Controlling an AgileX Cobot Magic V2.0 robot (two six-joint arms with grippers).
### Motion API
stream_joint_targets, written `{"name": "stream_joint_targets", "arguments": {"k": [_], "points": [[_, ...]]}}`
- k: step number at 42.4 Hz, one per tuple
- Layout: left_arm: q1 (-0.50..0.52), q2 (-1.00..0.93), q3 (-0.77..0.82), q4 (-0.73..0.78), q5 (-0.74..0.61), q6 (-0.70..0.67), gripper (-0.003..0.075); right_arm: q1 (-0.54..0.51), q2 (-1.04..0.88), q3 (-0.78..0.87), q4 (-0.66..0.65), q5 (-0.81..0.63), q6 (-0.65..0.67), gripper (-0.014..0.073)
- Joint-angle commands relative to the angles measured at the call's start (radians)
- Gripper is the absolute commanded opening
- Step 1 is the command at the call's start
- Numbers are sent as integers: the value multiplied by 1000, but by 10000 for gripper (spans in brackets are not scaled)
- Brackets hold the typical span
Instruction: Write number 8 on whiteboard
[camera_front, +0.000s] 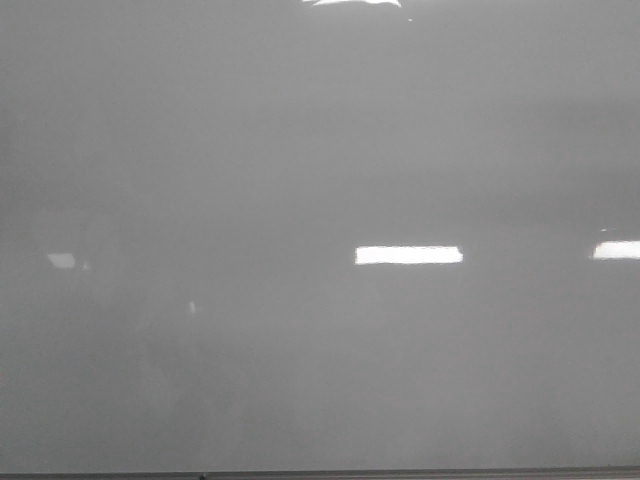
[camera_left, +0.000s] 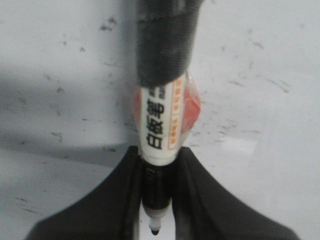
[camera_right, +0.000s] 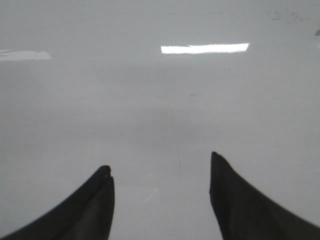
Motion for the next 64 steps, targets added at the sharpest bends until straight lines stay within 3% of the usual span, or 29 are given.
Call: {"name": "stream_joint_targets", "arguments": {"k": [1,7,9,12,24,31,39,52,64], "points": [[-7,-46,-85,40,128,-6,-21,2,12,-38,7,-80,-5,451],[-94,-44,-317,38,714,186,-21,2,27,-44,7,-33,-6,451],[-168,-44,-371,38,820,263,-21,4,64,-72,7,22,-25,451],[-249,-44,-406,38,860,338,-21,18,116,-112,16,78,-73,451],[-564,-44,-462,42,962,677,-21,158,359,-288,219,294,-371,451],[-681,-44,-472,45,969,766,-21,278,497,-393,350,421,-647,451],[-753,-44,-475,45,939,780,-20,424,626,-497,450,429,-843,451],[-763,-44,-475,43,927,782,-20,601,840,-692,480,426,-904,451],[-763,-44,-475,43,896,782,-20,663,977,-811,480,449,-914,451]]}}
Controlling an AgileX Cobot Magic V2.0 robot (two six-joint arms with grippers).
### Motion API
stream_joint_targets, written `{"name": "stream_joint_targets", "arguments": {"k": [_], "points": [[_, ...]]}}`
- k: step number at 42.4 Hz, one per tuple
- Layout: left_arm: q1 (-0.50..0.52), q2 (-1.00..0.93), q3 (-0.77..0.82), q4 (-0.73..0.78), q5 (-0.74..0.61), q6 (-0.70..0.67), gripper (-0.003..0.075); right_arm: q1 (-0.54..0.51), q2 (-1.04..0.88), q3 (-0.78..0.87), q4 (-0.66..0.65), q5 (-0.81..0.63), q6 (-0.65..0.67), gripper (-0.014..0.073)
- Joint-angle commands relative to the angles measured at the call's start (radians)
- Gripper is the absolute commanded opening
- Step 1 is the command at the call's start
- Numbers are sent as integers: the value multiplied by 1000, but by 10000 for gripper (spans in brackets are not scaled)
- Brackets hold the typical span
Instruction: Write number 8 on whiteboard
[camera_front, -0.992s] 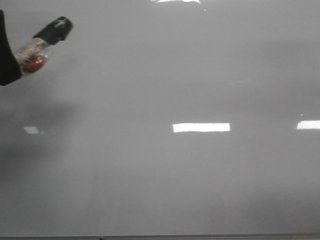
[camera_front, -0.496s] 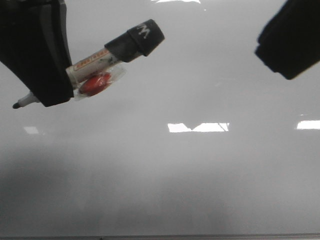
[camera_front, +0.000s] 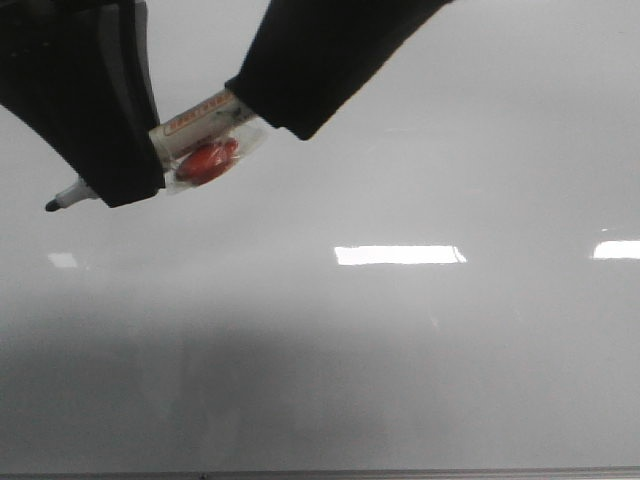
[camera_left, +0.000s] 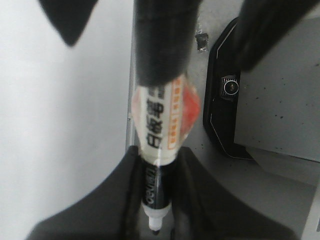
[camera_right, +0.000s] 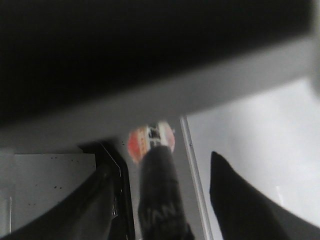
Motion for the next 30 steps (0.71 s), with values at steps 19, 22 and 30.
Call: {"name": "stream_joint_targets", "arguments": {"k": [19,22,30], "points": [[-7,-36,-35,-14,-81,-23,228,7,8,-61,40,12,-19,-23],[-7,-36,-35,-5,-95,-58,398,7,8,-61,40,12,-19,-75],[-7,-36,-35,1,-96,-124,528,-3,8,-61,40,12,-19,-68]]}}
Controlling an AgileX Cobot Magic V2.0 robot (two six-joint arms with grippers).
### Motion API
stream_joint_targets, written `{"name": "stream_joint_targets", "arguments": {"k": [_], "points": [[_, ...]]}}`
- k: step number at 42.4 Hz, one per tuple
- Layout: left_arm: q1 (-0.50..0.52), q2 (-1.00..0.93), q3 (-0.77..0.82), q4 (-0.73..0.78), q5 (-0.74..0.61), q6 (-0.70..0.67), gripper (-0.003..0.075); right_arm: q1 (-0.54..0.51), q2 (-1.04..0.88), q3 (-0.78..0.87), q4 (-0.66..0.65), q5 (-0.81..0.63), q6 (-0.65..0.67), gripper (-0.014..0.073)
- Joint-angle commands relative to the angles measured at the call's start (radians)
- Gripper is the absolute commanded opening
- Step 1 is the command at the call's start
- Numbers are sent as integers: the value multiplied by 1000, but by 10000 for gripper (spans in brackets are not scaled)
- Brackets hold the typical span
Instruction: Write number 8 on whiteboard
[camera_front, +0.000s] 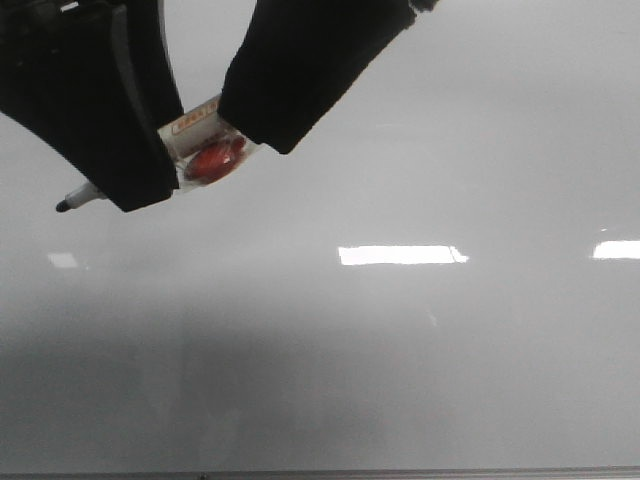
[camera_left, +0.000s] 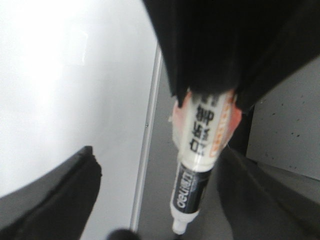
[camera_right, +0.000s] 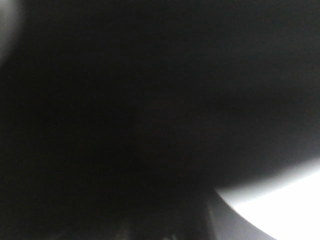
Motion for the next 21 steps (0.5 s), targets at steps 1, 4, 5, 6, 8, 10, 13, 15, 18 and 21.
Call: {"name": "stream_joint_targets", "arguments": {"k": [1,4,5,6,8,10,13,15,18,21], "points": [[-3,-36,-35,-26,-33,-64,511,-16,-31,-32,39,-24,-9,-67],[17,-46,-24,-48,-25,-68,447,-44,-36,-25,39,-17,-9,-67],[29,-52,-16,-63,-25,-68,426,-54,-38,-20,39,-17,-9,-67],[44,-63,-7,-82,-27,-62,400,-66,-40,-15,41,-17,-9,-67],[85,-84,18,-139,-34,-44,372,-99,-50,3,54,-19,-9,-67],[126,-116,48,-199,-49,-7,350,-133,-60,26,67,-23,-9,-67],[207,-174,110,-311,-82,60,327,-195,-79,63,103,-34,-9,-67],[260,-214,163,-397,-108,109,314,-240,-93,88,142,-51,-9,-67],[358,-293,245,-526,-152,210,277,-293,-116,134,203,-87,-10,-67],[442,-367,332,-643,-181,310,224,-326,-133,170,267,-125,-33,-67]]}}
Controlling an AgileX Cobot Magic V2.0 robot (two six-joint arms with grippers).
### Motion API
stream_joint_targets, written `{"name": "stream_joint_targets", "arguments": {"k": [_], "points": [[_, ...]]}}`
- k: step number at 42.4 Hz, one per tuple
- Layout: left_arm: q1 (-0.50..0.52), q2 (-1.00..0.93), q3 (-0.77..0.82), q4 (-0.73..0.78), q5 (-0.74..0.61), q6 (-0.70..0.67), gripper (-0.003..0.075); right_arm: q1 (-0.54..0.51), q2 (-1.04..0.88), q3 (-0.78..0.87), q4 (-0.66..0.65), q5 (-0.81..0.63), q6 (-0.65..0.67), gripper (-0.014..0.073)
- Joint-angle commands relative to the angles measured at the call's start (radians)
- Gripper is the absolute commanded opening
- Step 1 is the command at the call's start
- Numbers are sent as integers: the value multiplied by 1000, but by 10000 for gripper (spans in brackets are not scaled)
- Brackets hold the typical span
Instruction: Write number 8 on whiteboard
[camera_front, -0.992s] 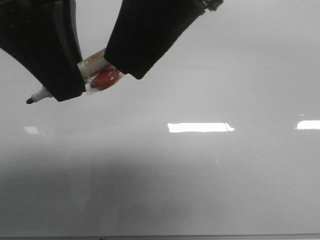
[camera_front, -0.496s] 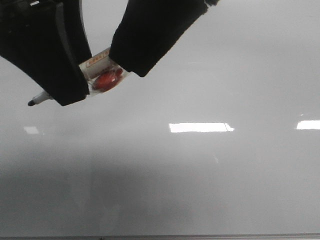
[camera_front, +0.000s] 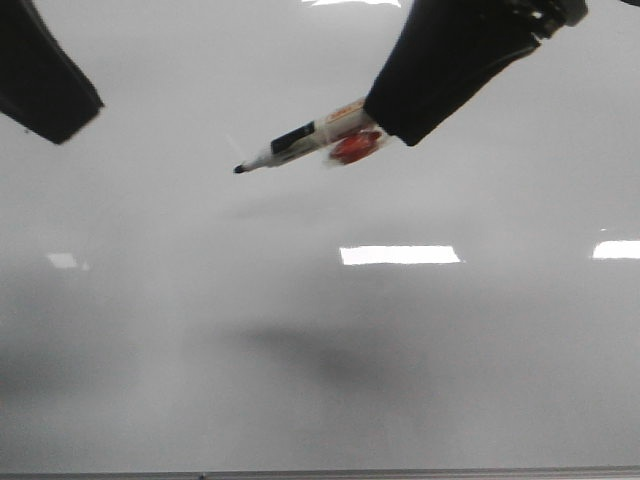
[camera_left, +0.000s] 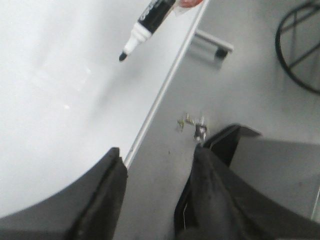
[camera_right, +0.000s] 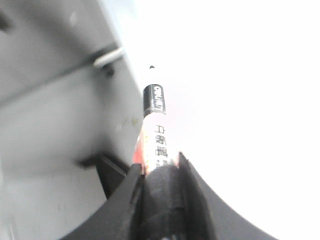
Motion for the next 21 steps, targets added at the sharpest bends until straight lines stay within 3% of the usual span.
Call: {"name": "stream_joint_targets", "arguments": {"k": [1,9,21], "points": [[109,-120,82,-230,-73,145,204,-41,-59,24,144,-77,-40,-67],[268,-291,271,-409,-92,290,-21,-45,-57,48,227,-118,-64,-67],[305,-378,314,-452,-109,301,-21,-45,-25,31,247,-201,-64,-67]]}}
